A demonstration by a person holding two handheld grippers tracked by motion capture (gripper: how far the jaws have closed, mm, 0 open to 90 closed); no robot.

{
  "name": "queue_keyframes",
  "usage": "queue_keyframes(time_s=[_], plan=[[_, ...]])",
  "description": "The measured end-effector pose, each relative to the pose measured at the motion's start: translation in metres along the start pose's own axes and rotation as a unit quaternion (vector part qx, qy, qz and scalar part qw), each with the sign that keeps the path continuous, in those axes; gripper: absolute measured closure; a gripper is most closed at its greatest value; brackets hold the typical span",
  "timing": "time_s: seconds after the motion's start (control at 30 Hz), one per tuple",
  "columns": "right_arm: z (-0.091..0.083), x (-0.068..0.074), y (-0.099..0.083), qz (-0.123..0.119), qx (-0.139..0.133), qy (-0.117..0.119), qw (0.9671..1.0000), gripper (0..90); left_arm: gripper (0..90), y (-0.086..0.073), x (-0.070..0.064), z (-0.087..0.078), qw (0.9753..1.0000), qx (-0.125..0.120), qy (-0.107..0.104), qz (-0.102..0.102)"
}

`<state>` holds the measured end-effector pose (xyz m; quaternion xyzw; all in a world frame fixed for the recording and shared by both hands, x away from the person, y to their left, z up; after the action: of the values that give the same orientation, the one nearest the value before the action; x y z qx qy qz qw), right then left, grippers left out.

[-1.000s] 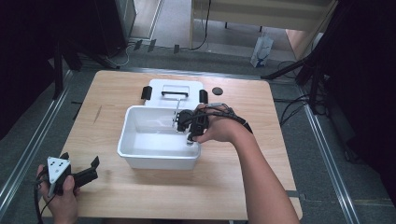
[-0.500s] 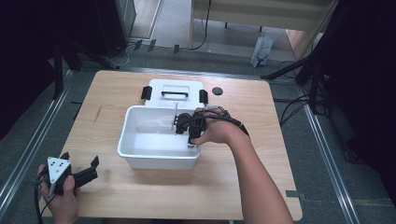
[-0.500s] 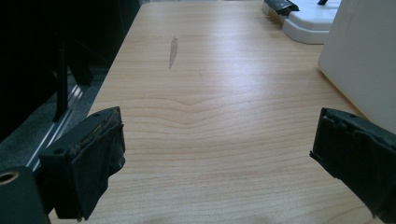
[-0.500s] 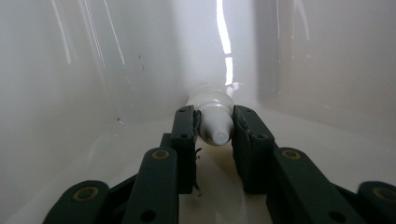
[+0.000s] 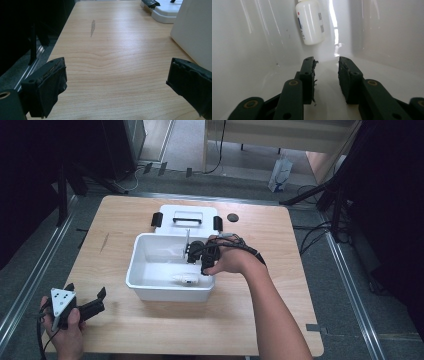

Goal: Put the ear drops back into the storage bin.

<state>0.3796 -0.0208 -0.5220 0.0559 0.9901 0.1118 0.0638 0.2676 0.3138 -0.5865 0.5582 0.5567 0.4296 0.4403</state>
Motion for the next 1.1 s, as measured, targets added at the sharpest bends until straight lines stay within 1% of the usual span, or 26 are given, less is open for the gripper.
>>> queue_keyframes(time_s=[0.07,0.17,0.2,0.23,0.3,0.37,0.43,0.53,0.63,0.67,0.7,0.73,0.8,0.87,0.9,1.0,1.1], plan=[[-0.001,0.002,-0.001,0.005,0.002,0.001,1.0,61.9,3.3,0.0,0.0,0.0,1.0,0.0,0.0,0.0],[-0.004,0.001,0.001,0.005,-0.015,-0.007,0.9999,54.4,3.3,0.0,0.0,0.0,1.0,0.0,0.0,0.0],[-0.007,0.002,0.001,0.014,-0.017,-0.009,0.9997,51.6,3.3,0.0,0.0,0.0,1.0,0.0,0.0,0.0],[-0.008,0.001,0.002,0.011,-0.024,-0.009,0.9996,49.4,3.3,0.0,0.0,0.0,1.0,0.0,0.0,0.0],[-0.014,0.0,0.004,0.016,-0.035,-0.017,0.9991,45.0,3.3,0.0,0.0,0.0,1.0,0.0,0.0,0.0],[-0.021,-0.003,0.006,0.018,-0.05,-0.027,0.9982,38.3,3.3,0.0,0.0,0.0,1.0,0.0,0.0,0.0],[-0.03,-0.005,0.007,0.03,-0.064,-0.037,0.9968,30.3,3.3,0.0,0.0,0.0,1.0,-0.001,0.001,-0.001],[-0.045,-0.006,0.009,0.038,-0.083,-0.048,0.9946,16.9,3.3,0.0,0.0,0.0,1.0,-0.001,0.001,0.001],[-0.058,-0.005,0.009,0.048,-0.101,-0.053,0.9922,6.9,3.3,0.0,0.0,0.0,1.0,0.0,0.0,0.001],[-0.061,-0.004,0.008,0.051,-0.104,-0.052,0.9919,1.3,3.4,0.0,0.0,0.0,1.0,0.0,0.0,0.001],[-0.064,-0.004,0.006,0.049,-0.104,-0.05,0.9921,0.0,3.5,0.0,0.0,0.0,1.0,0.0,0.0,0.001],[-0.067,-0.002,0.004,0.053,-0.105,-0.05,0.9918,0.0,3.6,0.0,0.0,0.0,1.0,0.0,0.0,0.001],[-0.073,-0.003,-0.001,0.052,-0.109,-0.061,0.9909,0.0,3.6,0.0,0.0,0.0,1.0,0.0,0.001,0.002],[-0.077,-0.003,-0.005,0.055,-0.112,-0.068,0.9899,0.0,3.6,0.0,0.0,0.0,1.0,0.0,0.0,0.002],[-0.079,-0.003,-0.009,0.059,-0.11,-0.072,0.9896,0.0,3.6,0.0,0.0,0.0,1.0,0.0,0.0,0.002],[-0.082,-0.003,-0.02,0.061,-0.101,-0.08,0.9897,0.0,3.7,0.0,0.0,0.0,1.0,0.001,0.0,0.002],[-0.084,-0.002,-0.03,0.066,-0.1,-0.083,0.9893,0.0,3.7,0.0,-0.001,0.0,1.0,0.001,0.001,0.002]])
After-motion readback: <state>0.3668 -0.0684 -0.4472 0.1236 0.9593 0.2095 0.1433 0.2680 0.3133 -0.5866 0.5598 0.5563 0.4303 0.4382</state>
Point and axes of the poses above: each handheld gripper's, and its own axes: z roughly forward along the jaws, y roughly out of its top, x roughly to its left, the point moved 9 cm from there along z, roughly forward along the jaws, and after that the axes turned 9 degrees about -x, right-handed, at the moved point
